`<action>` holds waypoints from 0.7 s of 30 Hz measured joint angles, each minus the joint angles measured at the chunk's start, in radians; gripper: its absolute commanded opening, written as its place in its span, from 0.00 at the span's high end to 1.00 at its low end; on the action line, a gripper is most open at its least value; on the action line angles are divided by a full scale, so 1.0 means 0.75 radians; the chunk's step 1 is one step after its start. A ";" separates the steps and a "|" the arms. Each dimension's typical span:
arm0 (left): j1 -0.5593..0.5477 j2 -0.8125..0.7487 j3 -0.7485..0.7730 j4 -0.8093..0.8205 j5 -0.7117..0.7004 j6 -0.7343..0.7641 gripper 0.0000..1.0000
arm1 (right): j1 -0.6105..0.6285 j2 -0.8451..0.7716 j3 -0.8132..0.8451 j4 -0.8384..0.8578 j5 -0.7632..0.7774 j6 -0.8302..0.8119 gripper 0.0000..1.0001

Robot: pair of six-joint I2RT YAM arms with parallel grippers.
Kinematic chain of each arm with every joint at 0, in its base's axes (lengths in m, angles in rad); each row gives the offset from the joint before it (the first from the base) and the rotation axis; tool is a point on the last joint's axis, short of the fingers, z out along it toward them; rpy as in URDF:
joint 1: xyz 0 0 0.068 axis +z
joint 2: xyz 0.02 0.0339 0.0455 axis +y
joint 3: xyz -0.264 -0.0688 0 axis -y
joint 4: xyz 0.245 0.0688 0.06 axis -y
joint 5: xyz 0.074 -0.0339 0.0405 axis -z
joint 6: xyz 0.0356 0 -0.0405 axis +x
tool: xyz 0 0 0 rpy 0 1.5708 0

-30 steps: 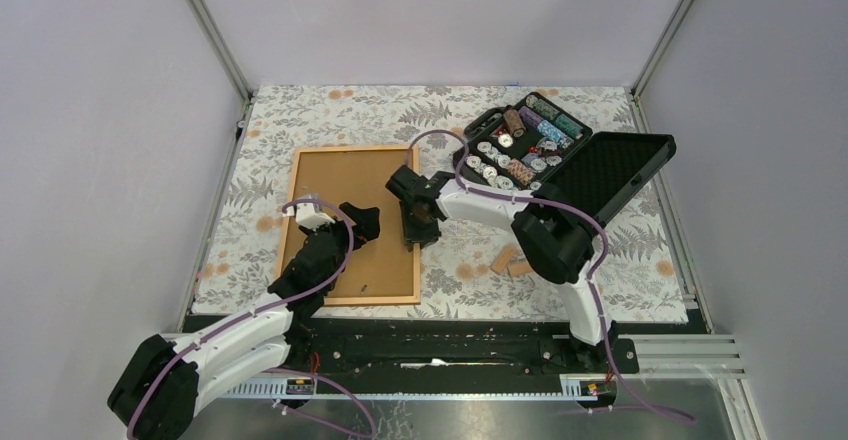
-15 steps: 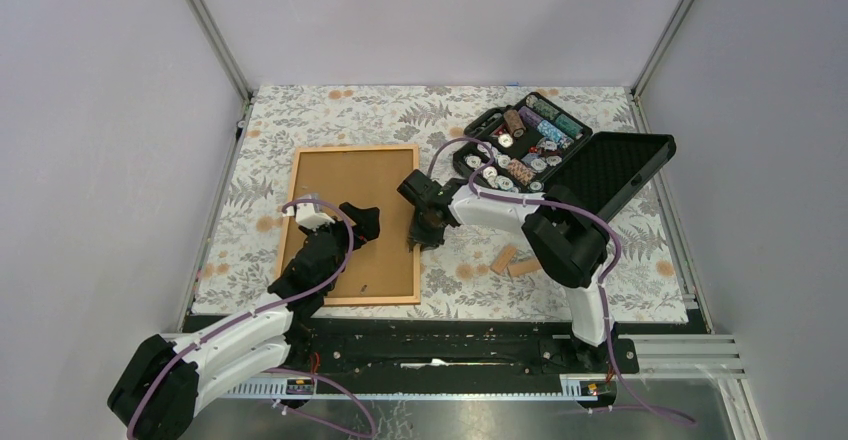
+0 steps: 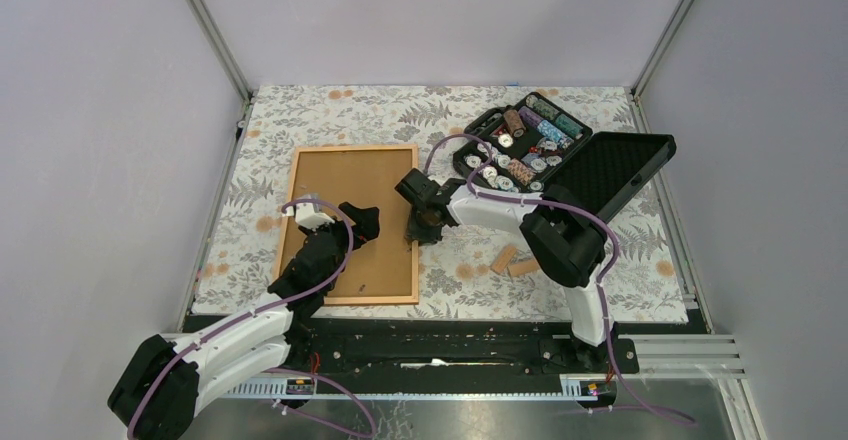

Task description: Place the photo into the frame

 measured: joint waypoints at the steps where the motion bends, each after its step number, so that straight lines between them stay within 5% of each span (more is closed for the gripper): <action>1: 0.000 0.000 0.000 -0.001 0.000 -0.001 0.01 | 0.000 0.002 0.003 -0.002 -0.002 -0.005 0.76; 8: 0.000 0.000 0.000 0.000 0.000 -0.004 0.01 | -0.001 0.002 0.006 -0.003 0.000 -0.040 0.85; 10: 0.000 0.000 0.000 -0.001 0.000 -0.004 0.01 | -0.001 0.002 0.007 0.001 0.002 -0.082 1.00; 21: 0.002 0.000 0.000 -0.001 0.000 -0.004 0.01 | -0.221 0.274 0.446 -0.109 -0.178 -0.807 1.00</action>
